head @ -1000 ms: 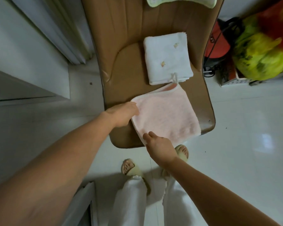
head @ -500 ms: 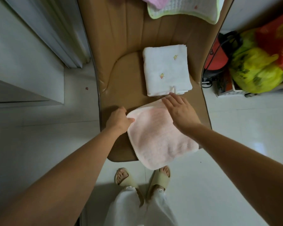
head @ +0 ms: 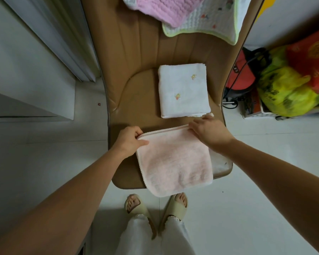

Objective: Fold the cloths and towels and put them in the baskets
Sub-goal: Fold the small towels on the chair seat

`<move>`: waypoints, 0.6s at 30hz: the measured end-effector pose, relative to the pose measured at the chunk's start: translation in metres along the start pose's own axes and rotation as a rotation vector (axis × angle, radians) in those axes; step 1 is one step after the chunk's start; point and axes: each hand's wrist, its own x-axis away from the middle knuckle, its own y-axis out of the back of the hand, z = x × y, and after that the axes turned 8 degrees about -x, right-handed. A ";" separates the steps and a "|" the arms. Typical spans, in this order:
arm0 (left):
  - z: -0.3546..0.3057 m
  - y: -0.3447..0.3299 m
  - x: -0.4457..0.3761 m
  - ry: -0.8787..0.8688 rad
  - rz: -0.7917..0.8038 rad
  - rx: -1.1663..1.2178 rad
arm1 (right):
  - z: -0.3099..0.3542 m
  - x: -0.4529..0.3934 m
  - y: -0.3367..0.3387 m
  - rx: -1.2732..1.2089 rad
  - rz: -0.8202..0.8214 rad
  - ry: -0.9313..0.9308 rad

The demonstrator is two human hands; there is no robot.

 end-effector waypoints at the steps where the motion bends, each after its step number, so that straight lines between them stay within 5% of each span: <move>1: -0.001 0.001 -0.001 0.010 -0.022 -0.008 | 0.000 -0.003 0.004 0.000 0.010 -0.021; 5: -0.011 0.007 -0.015 0.063 -0.156 -0.080 | -0.006 -0.023 0.005 -0.070 0.036 -0.196; 9: -0.017 0.013 -0.032 0.139 -0.304 -0.072 | -0.007 -0.041 0.001 -0.419 -0.183 -0.381; 13: 0.002 0.002 -0.035 0.255 -0.251 0.012 | 0.009 -0.013 -0.015 -0.602 -0.350 -0.545; 18: 0.014 -0.037 0.014 0.327 -0.225 0.081 | 0.033 0.045 -0.058 -0.911 -0.208 -1.003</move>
